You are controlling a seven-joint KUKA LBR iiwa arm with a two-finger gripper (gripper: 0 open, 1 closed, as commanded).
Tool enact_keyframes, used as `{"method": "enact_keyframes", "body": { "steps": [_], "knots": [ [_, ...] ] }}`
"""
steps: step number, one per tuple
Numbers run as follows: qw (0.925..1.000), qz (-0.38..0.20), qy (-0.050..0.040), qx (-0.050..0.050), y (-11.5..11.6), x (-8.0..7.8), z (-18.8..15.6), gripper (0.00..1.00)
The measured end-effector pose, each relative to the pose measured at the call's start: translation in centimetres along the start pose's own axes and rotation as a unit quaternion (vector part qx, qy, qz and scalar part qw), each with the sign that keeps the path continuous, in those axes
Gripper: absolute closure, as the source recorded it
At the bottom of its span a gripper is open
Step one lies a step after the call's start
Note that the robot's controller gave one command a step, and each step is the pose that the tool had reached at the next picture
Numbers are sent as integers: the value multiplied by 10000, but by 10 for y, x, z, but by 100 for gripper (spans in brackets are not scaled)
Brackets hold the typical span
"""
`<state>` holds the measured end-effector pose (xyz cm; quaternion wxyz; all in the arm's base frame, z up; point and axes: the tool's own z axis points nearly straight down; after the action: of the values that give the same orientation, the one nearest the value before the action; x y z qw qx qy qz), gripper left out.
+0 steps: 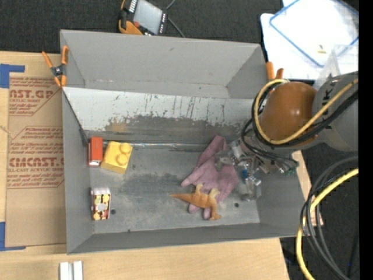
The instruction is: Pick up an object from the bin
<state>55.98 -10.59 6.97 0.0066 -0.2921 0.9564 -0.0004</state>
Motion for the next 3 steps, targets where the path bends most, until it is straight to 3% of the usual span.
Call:
{"method": "enact_keyframes", "body": {
  "steps": [1,2,3],
  "knots": [
    [9810,-1938,13,-16,39,49,-1,0],
    [9828,-1845,-36,10,25,-44,-1,100],
    [9828,-1846,-36,9,25,-44,-1,100]
  ]
}}
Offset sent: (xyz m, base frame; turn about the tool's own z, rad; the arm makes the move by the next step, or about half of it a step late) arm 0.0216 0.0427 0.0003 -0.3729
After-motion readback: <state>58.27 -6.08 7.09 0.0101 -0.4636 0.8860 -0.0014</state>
